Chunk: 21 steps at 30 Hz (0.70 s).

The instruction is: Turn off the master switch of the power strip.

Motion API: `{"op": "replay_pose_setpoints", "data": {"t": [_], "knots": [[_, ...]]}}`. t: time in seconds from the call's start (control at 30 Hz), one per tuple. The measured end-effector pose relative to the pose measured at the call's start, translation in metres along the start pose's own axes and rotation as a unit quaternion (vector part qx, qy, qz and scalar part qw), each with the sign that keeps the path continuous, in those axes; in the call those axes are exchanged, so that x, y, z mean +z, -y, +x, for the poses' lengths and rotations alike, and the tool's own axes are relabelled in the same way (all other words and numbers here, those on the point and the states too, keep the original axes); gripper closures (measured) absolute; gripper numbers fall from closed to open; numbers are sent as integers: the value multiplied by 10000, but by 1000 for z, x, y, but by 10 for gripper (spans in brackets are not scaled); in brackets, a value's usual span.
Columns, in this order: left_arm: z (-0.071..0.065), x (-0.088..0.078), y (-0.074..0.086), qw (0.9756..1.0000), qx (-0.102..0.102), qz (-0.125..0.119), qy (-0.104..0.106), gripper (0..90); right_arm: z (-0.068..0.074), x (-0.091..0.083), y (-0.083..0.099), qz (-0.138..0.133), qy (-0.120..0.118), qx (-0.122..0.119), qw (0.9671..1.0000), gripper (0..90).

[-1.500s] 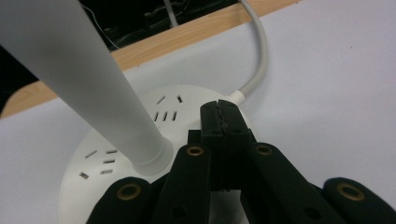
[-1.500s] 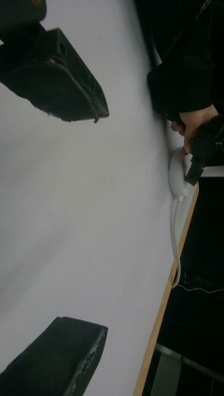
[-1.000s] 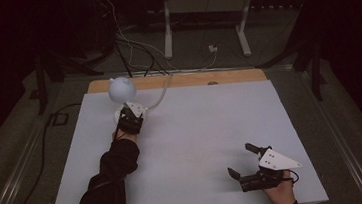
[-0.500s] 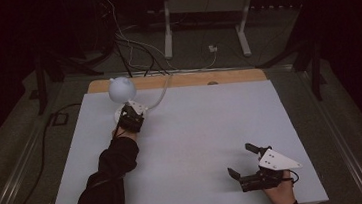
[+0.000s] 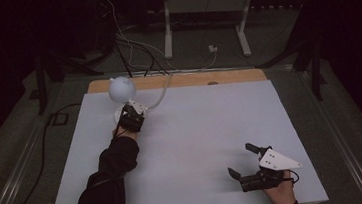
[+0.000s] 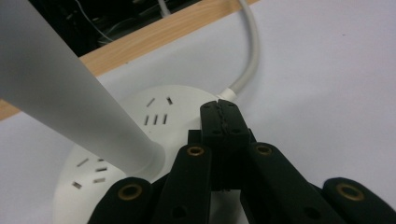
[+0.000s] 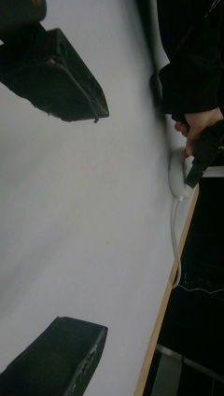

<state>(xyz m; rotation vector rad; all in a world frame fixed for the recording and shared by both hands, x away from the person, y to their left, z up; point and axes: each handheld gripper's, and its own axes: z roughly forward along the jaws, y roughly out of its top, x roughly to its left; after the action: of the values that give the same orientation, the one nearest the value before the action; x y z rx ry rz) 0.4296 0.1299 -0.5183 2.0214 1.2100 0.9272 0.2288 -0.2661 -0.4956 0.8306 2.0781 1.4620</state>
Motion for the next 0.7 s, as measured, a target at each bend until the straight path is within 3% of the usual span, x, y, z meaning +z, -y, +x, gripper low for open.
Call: {"op": "replay_pose_setpoints", "data": {"t": [0.03,0.1,0.13,0.23,0.4,0.7], "knots": [[1,-1,-1,10000,5,-26,-34,900,0,0,0,-4,0,-13,10000,0],[2,-3,-2,9999,-42,-35,142,900,0,-1,0,-23,14,-13,10000,0],[2,-4,-3,10000,19,-57,79,900,-1,-1,0,-26,19,15,10000,0],[4,-9,-5,9997,-109,-115,203,900,-2,0,0,-18,36,41,10000,0],[6,-17,-9,9995,-122,-158,261,900,0,-1,-1,-26,42,2,10000,0],[10,-28,-15,9987,-316,-71,405,900,-1,-1,0,-11,32,17,10000,0]]}}
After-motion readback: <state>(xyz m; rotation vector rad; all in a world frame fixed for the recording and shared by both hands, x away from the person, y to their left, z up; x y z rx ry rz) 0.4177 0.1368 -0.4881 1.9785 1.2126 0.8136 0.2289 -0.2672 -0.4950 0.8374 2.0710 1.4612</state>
